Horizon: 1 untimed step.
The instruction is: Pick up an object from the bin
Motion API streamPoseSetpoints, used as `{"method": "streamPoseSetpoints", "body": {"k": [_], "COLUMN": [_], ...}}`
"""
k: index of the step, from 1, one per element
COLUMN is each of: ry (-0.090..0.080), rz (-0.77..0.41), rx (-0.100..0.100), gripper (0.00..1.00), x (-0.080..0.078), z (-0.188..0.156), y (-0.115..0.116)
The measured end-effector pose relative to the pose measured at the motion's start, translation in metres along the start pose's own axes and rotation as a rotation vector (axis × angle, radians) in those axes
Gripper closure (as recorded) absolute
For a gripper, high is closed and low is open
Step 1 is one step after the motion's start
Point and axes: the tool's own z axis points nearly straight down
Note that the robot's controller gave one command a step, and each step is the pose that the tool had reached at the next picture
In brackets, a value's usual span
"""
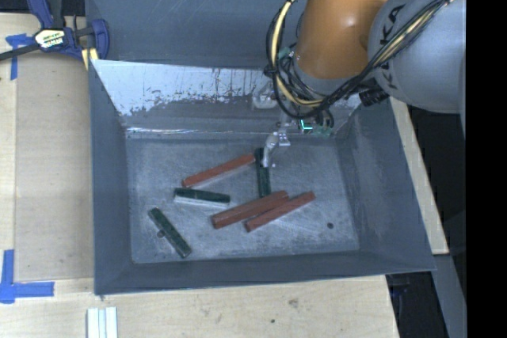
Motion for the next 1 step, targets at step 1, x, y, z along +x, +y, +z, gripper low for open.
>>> {"method": "streamPoseSetpoints", "body": {"k": [1], "ry": [-0.009], "rz": [0.0], "rx": [0.0], "gripper": [0.0], "x": [-0.0018], "z": [-0.005], "y": [0.0]}}
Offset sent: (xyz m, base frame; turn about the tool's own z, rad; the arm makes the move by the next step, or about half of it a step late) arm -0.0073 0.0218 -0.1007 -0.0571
